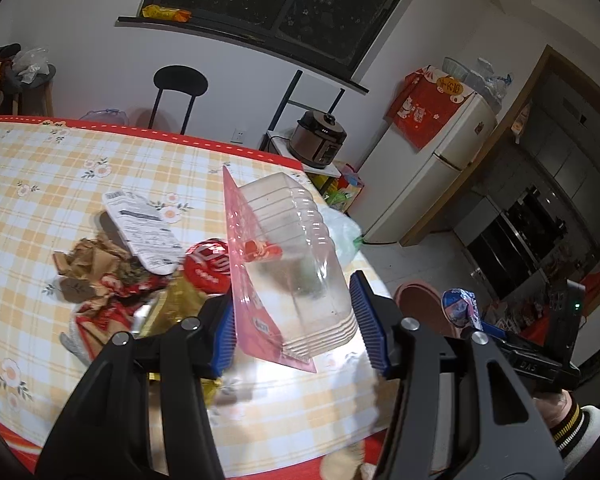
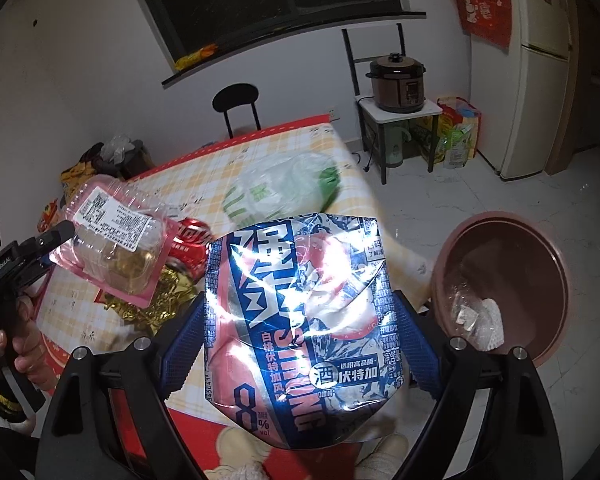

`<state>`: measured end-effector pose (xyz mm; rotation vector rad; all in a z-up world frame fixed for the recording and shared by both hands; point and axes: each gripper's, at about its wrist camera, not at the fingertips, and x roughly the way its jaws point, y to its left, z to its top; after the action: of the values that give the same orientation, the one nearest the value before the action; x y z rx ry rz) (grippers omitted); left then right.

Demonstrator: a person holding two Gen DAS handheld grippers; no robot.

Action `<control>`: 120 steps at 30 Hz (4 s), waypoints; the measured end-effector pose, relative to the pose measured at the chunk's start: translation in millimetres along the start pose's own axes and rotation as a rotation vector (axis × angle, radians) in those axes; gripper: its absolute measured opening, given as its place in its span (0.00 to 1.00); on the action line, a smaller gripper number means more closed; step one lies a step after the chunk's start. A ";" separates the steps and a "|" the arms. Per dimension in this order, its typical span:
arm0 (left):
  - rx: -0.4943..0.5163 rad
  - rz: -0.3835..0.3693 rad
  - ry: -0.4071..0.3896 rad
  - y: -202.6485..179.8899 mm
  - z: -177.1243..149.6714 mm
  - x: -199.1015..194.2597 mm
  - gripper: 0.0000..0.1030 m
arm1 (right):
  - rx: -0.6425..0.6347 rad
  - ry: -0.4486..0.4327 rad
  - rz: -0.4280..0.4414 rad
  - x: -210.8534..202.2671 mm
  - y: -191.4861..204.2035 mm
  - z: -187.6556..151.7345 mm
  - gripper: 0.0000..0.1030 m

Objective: Collect trash
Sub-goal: 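Carry the snack bag over the brown bin and open the right gripper, then move the pink-based tray over the brown bin and open the left gripper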

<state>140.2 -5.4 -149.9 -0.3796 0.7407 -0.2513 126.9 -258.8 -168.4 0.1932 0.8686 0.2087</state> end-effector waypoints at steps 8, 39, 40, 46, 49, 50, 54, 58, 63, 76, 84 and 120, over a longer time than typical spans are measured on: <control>0.009 -0.009 -0.012 -54.5 3.9 18.6 0.46 | 0.064 -0.036 -0.030 -9.8 -79.5 19.7 0.83; 0.084 -0.012 0.040 -184.8 9.2 106.3 0.39 | 0.234 -0.090 -0.089 -16.0 -249.3 39.3 0.94; 0.093 -0.022 0.042 -190.3 9.6 108.6 0.39 | 0.235 -0.099 -0.092 -21.2 -250.7 40.1 0.95; 0.155 -0.101 0.071 -232.1 7.9 131.0 0.39 | 0.237 -0.170 -0.127 -67.7 -259.8 34.9 0.95; 0.186 -0.150 0.094 -255.7 4.0 146.4 0.39 | 0.237 -0.196 -0.147 -91.3 -266.0 29.7 0.95; 0.195 -0.163 0.102 -263.4 2.4 151.5 0.39 | 0.240 -0.204 -0.155 -99.0 -268.8 27.0 0.95; 0.227 -0.220 0.141 -295.7 -6.4 175.0 0.39 | 0.260 -0.225 -0.182 -124.7 -284.3 15.0 0.95; 0.254 -0.265 0.178 -330.0 -14.6 200.6 0.39 | 0.287 -0.238 -0.216 -145.7 -302.5 1.3 0.95; 0.284 -0.293 0.211 -361.2 -26.5 227.4 0.39 | 0.326 -0.247 -0.250 -165.3 -322.9 -17.1 0.95; 0.410 -0.329 0.220 -414.8 -32.3 270.3 0.78 | 0.400 -0.257 -0.285 -188.9 -346.8 -45.7 0.95; 0.383 -0.380 0.236 -404.6 -17.8 257.5 0.81 | 0.362 -0.258 -0.212 -169.1 -338.4 -27.1 0.95; 0.422 -0.196 0.766 -426.5 -69.8 353.4 0.92 | 0.442 -0.318 -0.212 -195.5 -359.8 -56.7 0.95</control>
<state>305.7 -532.3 -231.6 0.0677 1.3691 -0.7480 -2.8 -651.0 -151.3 0.5285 0.6024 -0.2121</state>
